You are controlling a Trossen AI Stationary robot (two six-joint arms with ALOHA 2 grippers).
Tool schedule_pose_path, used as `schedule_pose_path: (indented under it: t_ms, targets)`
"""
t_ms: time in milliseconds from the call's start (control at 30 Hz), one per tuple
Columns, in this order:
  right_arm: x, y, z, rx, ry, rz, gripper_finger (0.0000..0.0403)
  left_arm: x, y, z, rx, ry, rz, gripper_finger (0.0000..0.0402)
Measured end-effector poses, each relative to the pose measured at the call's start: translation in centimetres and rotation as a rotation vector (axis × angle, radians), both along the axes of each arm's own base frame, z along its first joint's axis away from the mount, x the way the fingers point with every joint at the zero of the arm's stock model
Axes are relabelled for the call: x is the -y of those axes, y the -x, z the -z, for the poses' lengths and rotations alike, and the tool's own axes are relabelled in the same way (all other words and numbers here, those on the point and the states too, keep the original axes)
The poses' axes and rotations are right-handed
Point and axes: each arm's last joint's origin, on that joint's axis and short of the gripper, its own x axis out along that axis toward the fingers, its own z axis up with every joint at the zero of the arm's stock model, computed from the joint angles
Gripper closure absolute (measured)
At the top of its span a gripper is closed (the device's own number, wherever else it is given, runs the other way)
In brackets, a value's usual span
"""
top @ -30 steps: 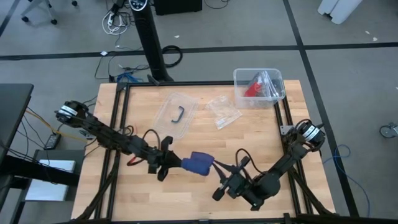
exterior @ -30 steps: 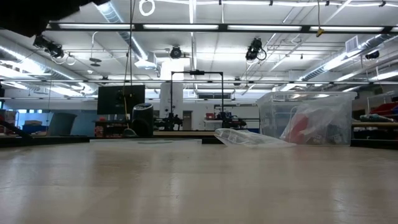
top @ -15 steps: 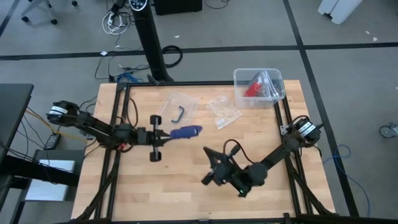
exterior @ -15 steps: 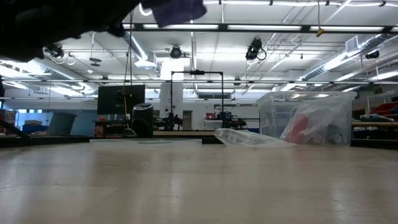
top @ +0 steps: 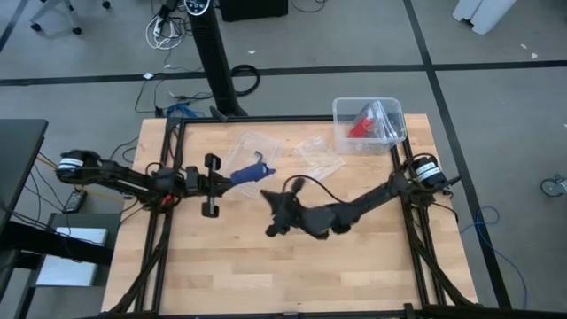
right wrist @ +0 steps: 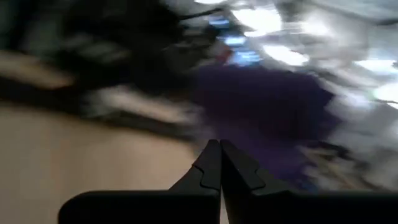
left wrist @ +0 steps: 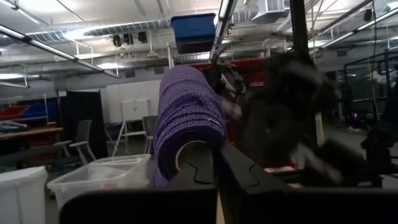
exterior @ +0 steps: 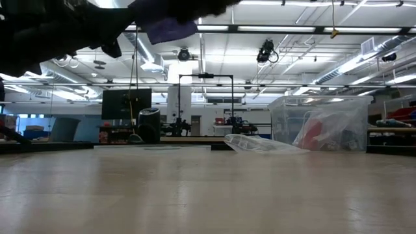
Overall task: Roll bandage
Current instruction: Roll the blue bandage
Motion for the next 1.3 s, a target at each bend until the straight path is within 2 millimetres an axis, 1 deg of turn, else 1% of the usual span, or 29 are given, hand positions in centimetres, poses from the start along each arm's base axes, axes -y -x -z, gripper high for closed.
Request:
schedule_pose_path:
  t_ms: [67,167,233,300,400,467,567,700,767,867,933,1033,1100,1167,1300]
  targets:
    - [0.4,-0.3,1.0,-0.050,-0.087,-0.095,0.0402,-0.1,0.2,0.2,-0.006,0.006,0.003,0.0401]
    - [0.4,-0.2,1.7,-0.095,-0.138,-0.121,0.0402,-0.3,0.4,0.3,0.000,0.012,0.013,0.0401]
    - [-0.2,0.1,2.1,-0.146,-0.150,-0.157,0.0402,-0.4,0.5,0.2,0.004,0.016,0.021,0.0401]
    - [-1.1,0.8,2.3,-0.200,-0.209,-0.220,0.0403,-0.6,0.7,0.1,0.015,0.047,0.042,0.0401]
    - [-2.0,1.7,1.7,-0.214,-0.386,-0.321,0.0403,-0.8,0.9,-0.3,0.042,0.132,0.088,0.0401]
    - [-2.2,2.0,1.2,-0.215,-0.472,-0.384,0.0403,-0.9,1.1,-0.6,0.074,0.215,0.125,0.0401]
    - [-2.3,2.3,0.8,-0.229,-0.486,-0.424,0.0403,-0.9,1.3,-1.1,0.118,0.330,0.188,0.0401]
    - [-1.7,2.8,-0.9,-0.174,-0.403,-0.347,0.0396,-0.9,1.3,-1.3,0.127,0.472,0.264,0.0401]
    - [-1.3,3.3,-2.1,-0.141,-0.351,-0.283,0.0388,-0.9,1.3,-1.4,0.121,0.502,0.309,0.0401]
    - [-0.8,4.3,-4.3,-0.091,-0.321,-0.267,0.0371,-0.7,1.2,-1.4,0.101,0.489,0.353,0.0401]
    - [-0.4,5.0,-6.0,-0.050,-0.343,-0.286,0.0358,-0.6,1.2,-1.4,0.083,0.461,0.383,0.0401]
    - [0.6,5.7,-7.7,-0.002,-0.402,-0.328,0.0338,-0.4,1.1,-1.1,0.039,0.410,0.431,0.0401]
    - [1.4,5.9,-8.4,0.013,-0.430,-0.368,0.0327,-0.4,0.9,-0.8,-0.005,0.410,0.426,0.0401]
    - [2.2,5.7,-8.7,0.016,-0.450,-0.413,0.0320,-0.3,0.7,-0.4,-0.050,0.407,0.421,0.0401]
    - [3.4,5.3,-8.6,0.000,-0.461,-0.438,0.0316,-0.3,0.6,0.0,-0.087,0.410,0.424,0.0401]
